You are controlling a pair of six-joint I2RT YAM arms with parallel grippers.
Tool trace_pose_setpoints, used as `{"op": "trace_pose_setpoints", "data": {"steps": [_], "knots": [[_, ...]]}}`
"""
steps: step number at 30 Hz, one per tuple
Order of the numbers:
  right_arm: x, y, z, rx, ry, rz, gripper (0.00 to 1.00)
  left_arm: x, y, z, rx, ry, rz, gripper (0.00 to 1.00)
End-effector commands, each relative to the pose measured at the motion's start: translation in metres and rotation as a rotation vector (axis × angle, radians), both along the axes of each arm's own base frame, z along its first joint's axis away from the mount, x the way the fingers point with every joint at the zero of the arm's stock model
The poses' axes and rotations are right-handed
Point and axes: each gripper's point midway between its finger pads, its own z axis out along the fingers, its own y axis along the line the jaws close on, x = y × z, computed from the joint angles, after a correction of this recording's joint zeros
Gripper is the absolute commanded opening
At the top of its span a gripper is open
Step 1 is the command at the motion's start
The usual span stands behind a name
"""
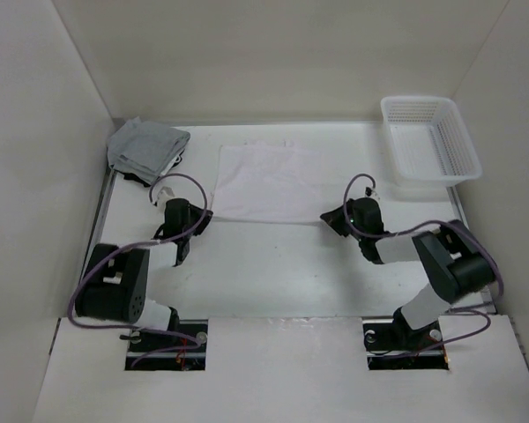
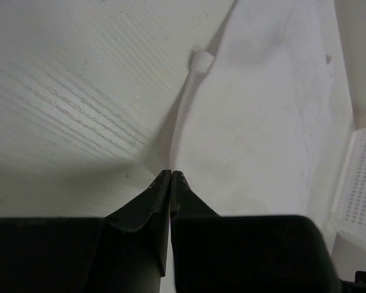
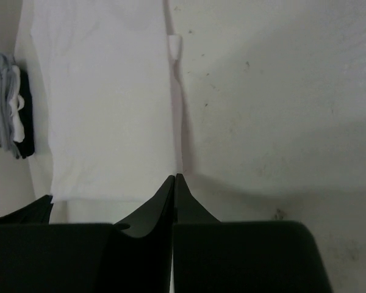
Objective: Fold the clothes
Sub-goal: Fold the tank top
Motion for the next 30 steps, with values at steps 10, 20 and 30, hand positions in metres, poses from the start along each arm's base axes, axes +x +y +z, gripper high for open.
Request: {"op": "trace_pose_setpoints", "data": {"steps": [10,20,30], "knots": [[-0.126,-0.034,0.222,-0.058,-0.443,0.086,0.01,-0.108,-0.008,0.256,0.026,-0.515,-0.080,0.00],[-0.118,-0.013,0.258,-0.095,-0.472,0.173,0.01,-0.091,-0.016,0.257,0.098,-0.470,-0.085,0.00],[0.034,0.003,0.163,-0.043,-0.281,0.142,0.01,0.052,-0.013,0.156,0.168,-0.266,-0.033,0.00]]}}
